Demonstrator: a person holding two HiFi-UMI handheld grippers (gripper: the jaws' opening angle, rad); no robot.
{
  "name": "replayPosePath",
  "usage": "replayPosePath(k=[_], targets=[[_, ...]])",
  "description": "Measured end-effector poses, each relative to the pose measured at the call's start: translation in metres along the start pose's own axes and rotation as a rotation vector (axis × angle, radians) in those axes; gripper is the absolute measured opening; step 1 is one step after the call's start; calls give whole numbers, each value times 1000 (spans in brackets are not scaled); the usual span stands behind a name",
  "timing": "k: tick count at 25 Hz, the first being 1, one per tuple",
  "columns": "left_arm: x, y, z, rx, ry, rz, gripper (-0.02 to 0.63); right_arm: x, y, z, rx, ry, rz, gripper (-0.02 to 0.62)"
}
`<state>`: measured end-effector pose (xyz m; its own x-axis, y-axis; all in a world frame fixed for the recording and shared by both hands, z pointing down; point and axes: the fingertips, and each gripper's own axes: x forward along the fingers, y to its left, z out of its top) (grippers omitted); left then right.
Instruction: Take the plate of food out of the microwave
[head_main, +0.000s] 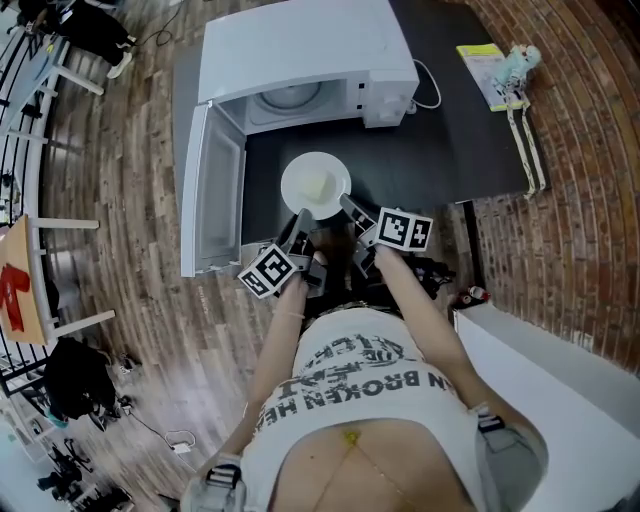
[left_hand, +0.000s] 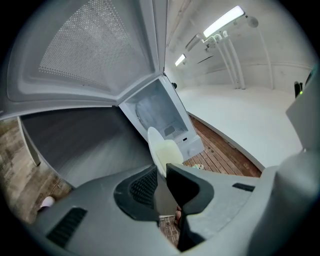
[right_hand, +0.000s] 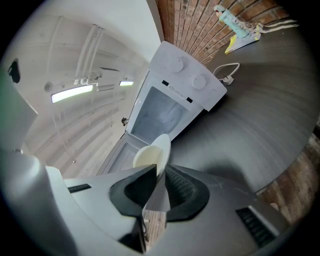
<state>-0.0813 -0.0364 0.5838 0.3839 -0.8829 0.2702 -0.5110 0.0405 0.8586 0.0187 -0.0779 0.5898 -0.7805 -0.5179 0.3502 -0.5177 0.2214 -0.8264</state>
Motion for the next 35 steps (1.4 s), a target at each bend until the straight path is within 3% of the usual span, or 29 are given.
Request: replayPosePath(k=[35], targets=[[-2, -17, -47, -27, -82, 61, 57, -34, -22, 2, -28, 93, 52, 51]])
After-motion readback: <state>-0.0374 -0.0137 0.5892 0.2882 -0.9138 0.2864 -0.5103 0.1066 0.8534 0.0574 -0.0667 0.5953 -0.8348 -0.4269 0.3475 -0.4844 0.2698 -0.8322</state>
